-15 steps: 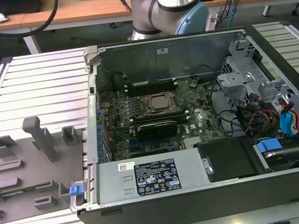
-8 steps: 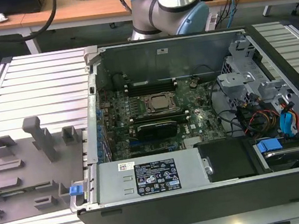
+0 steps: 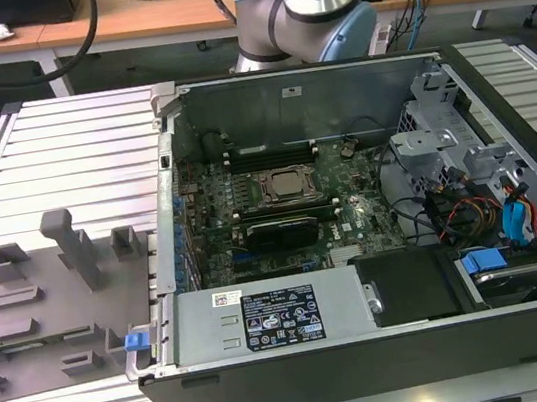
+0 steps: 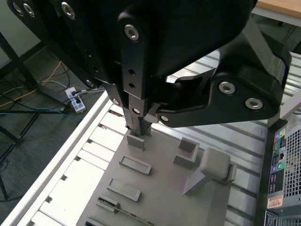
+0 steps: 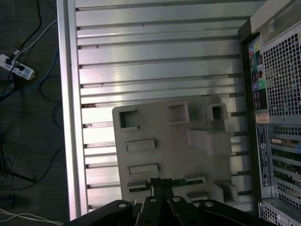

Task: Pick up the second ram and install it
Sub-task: 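Reach for the second ram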

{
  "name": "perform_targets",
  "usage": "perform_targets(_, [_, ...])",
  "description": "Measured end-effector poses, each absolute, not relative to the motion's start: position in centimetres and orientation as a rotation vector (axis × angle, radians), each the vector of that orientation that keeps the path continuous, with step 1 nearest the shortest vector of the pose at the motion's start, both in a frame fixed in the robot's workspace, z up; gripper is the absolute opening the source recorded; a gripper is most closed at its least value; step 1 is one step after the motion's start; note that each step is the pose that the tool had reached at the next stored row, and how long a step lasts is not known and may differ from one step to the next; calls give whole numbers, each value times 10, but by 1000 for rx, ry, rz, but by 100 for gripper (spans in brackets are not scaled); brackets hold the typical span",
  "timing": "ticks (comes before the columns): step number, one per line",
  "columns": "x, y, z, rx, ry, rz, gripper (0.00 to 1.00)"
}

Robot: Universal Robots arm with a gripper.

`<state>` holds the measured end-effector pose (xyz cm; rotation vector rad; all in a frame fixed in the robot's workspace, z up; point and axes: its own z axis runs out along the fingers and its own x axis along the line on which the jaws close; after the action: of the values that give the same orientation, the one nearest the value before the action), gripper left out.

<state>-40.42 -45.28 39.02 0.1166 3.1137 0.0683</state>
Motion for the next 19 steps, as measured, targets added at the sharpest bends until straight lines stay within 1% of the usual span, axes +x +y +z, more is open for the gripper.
perform_targets(6, [-404, -464, 390, 117, 3114, 68, 11])
perform_targets(13, [-404, -488, 389, 116, 3114, 68, 11])
perform_targets(19, [-394, -488, 389, 116, 3115, 58, 11])
